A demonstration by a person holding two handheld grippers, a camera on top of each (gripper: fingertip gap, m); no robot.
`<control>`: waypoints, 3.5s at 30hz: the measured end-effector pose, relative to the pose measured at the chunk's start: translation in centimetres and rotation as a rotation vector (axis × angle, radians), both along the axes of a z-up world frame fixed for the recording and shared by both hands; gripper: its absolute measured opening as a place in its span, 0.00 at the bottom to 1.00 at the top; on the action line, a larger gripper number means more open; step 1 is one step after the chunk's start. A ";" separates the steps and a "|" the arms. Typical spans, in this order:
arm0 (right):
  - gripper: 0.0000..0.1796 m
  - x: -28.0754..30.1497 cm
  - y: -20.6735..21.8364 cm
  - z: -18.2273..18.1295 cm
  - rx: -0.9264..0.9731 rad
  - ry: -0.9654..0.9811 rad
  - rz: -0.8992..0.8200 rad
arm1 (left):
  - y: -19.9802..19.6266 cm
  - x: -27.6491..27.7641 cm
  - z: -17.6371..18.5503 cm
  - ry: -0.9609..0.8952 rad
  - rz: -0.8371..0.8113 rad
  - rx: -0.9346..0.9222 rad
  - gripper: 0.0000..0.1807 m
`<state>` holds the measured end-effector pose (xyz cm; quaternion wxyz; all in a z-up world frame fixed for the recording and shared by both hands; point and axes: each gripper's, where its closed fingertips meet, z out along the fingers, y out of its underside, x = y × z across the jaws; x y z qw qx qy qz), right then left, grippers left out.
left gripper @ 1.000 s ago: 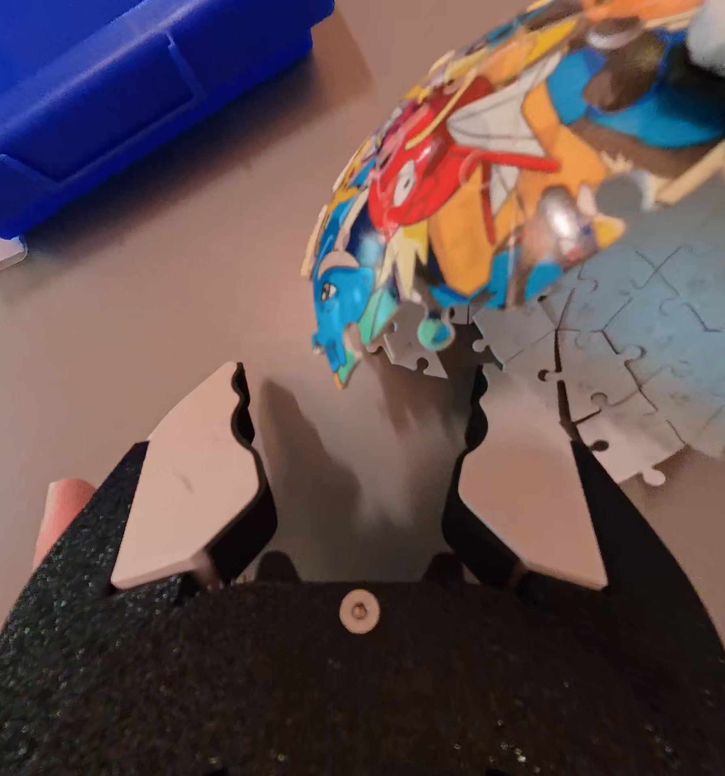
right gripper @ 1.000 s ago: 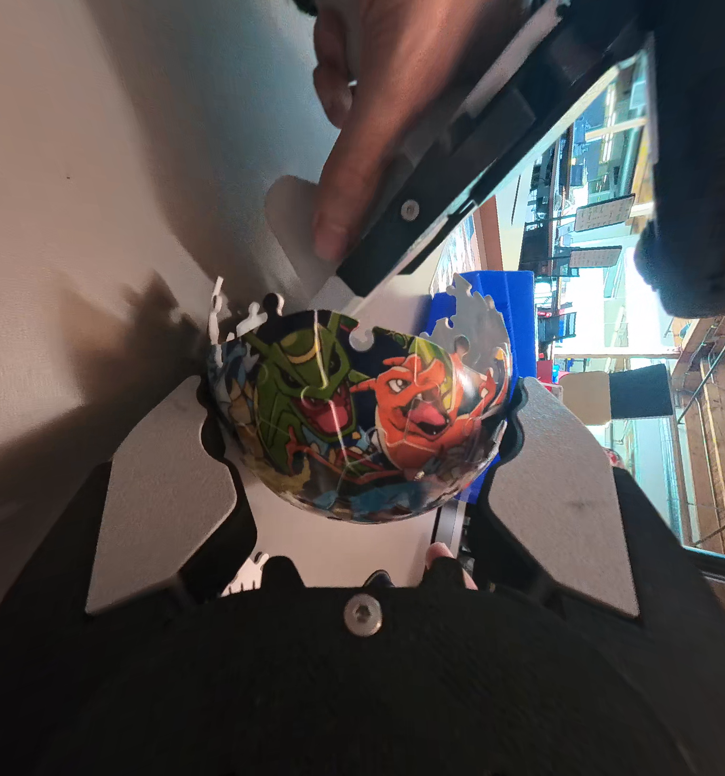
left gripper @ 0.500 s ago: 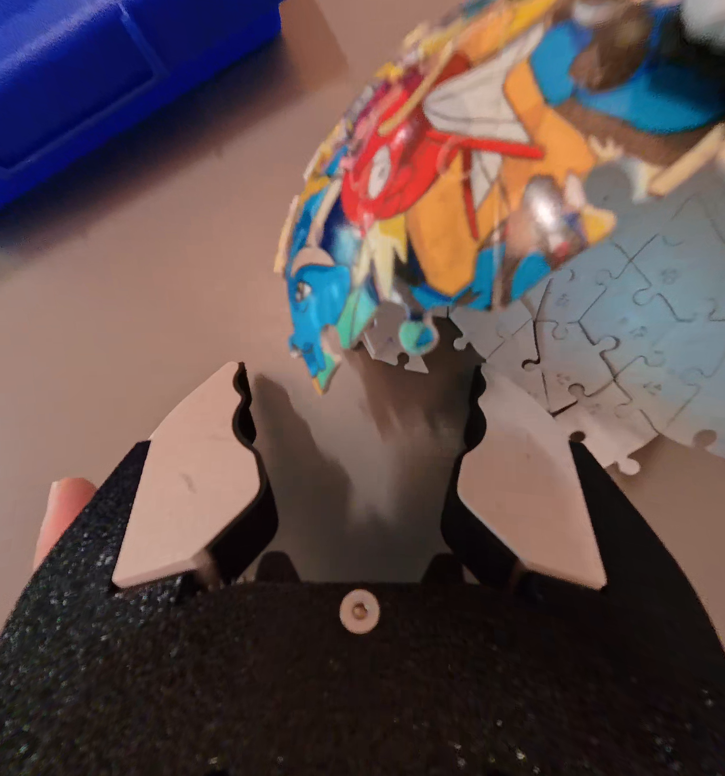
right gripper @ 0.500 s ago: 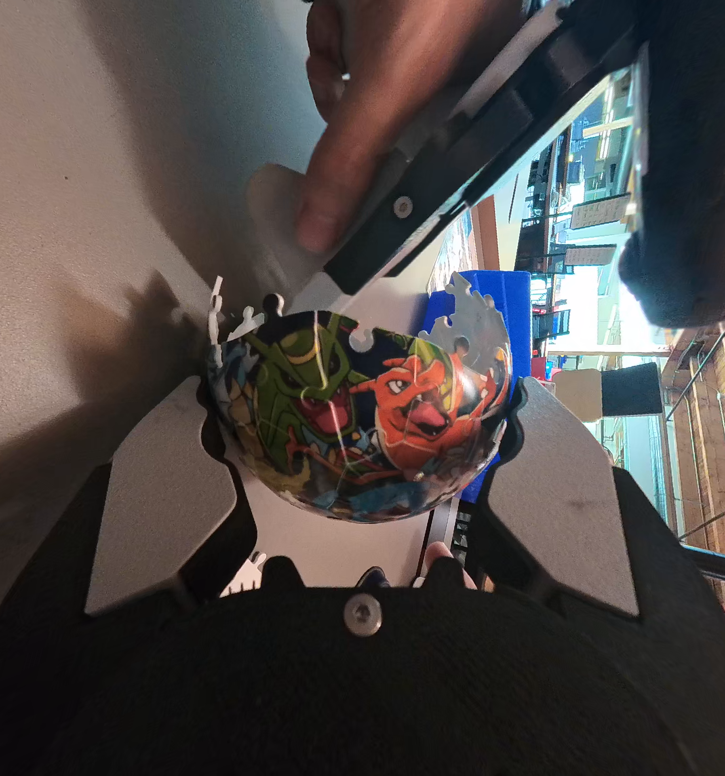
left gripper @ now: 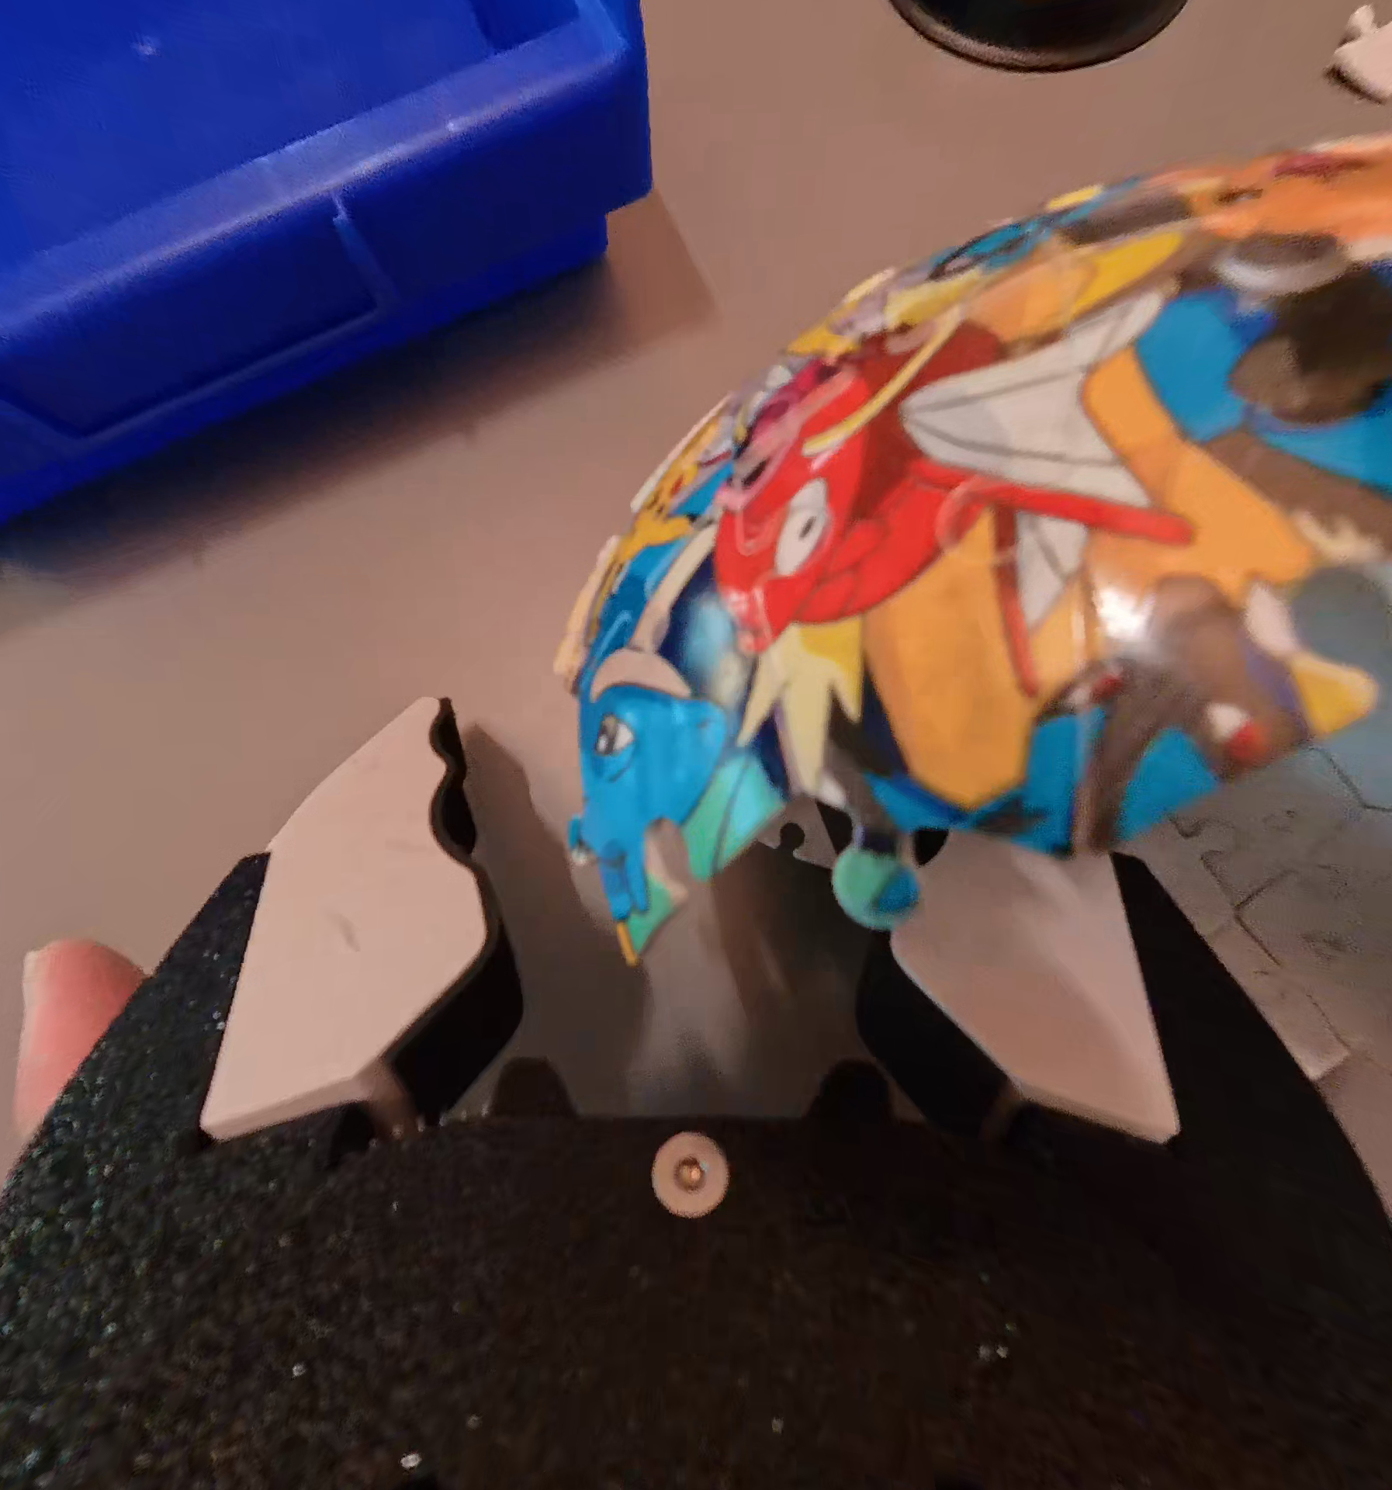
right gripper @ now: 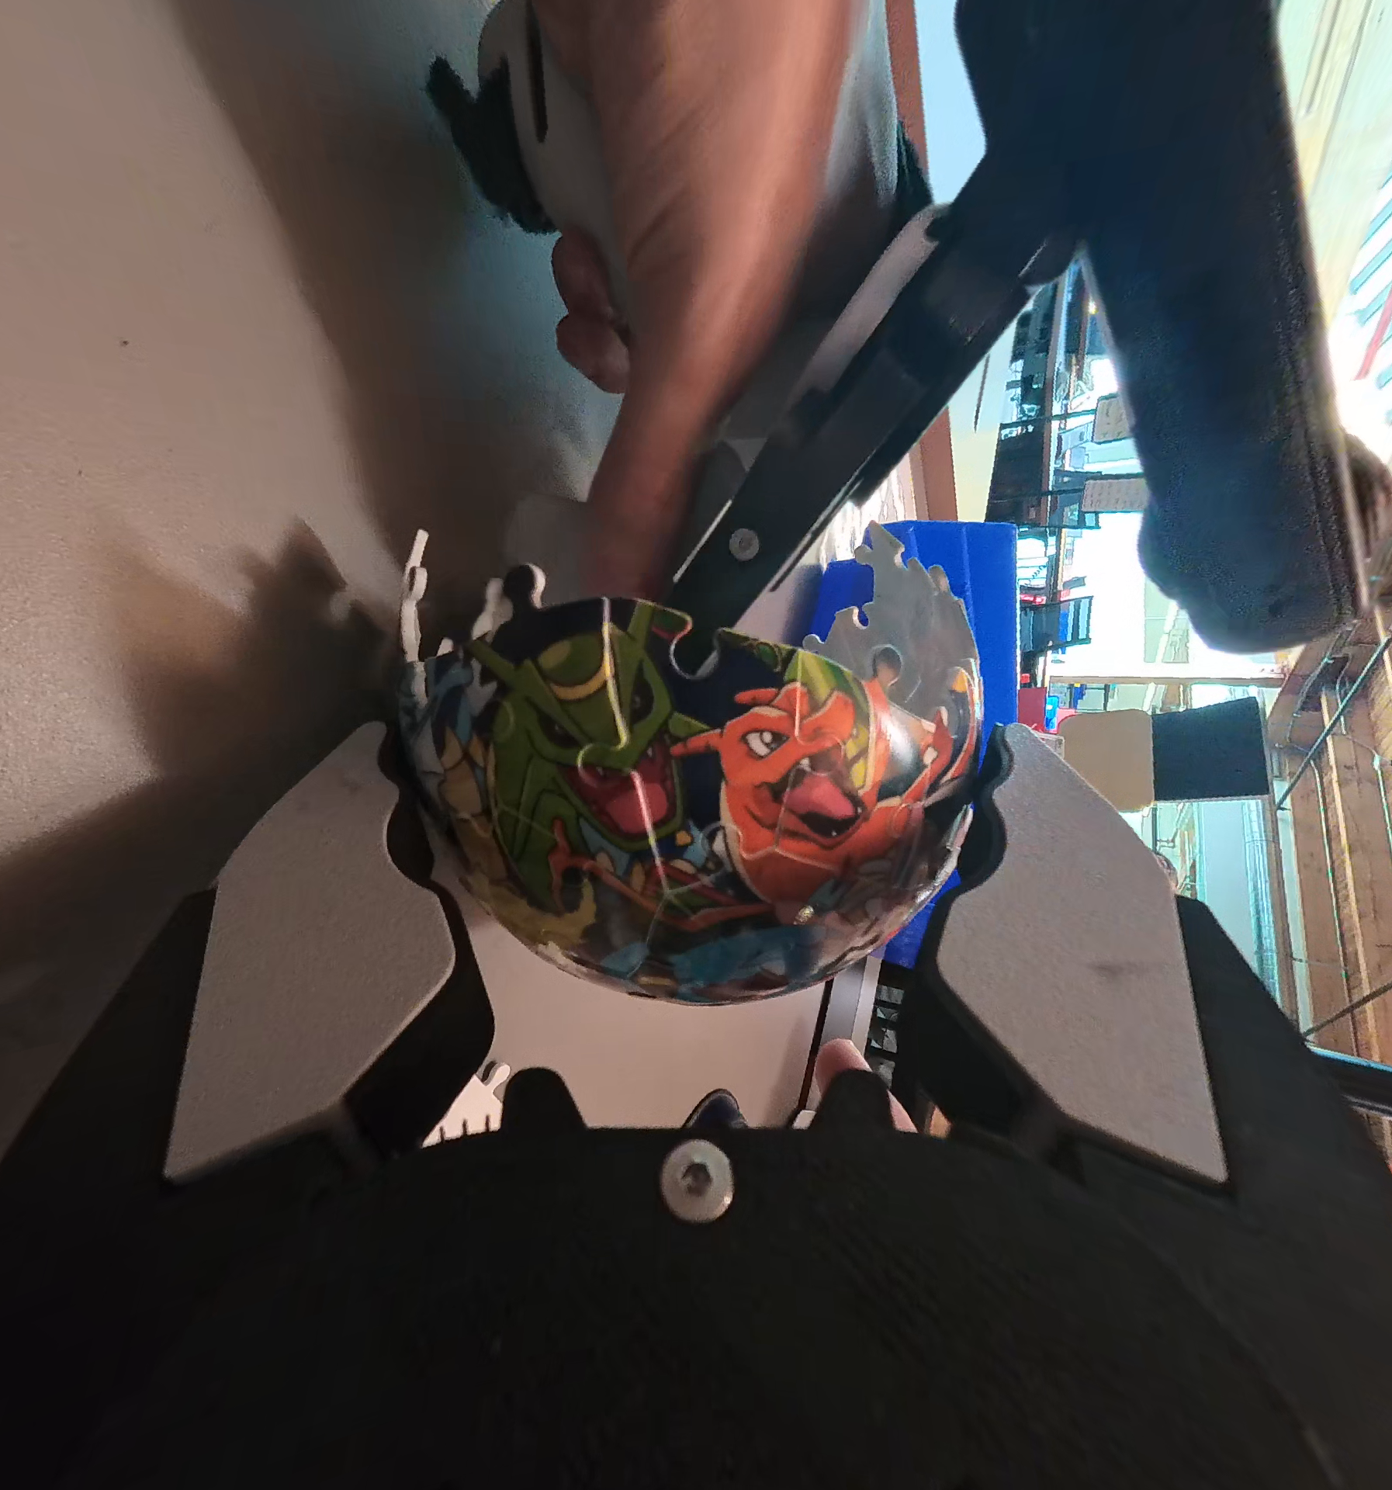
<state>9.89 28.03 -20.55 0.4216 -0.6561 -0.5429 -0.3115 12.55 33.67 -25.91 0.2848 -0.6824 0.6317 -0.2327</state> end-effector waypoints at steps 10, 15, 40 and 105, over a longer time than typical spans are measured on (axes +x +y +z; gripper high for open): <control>0.71 0.0 0.0 0.0 0.002 0.001 0.002 | 0.0 -0.5 0.1 0.034 -0.005 0.017 0.59; 0.71 0.0 0.0 0.0 0.003 -0.009 0.003 | 0.1 -0.9 1.0 0.006 -0.016 0.003 0.59; 0.71 -0.1 0.2 0.1 0.023 0.053 -0.011 | -1.6 -0.6 -0.1 0.013 -0.138 0.020 0.58; 0.71 -0.2 0.1 0.1 0.026 0.049 -0.007 | -0.3 0.5 0.7 -0.051 -0.078 0.139 0.62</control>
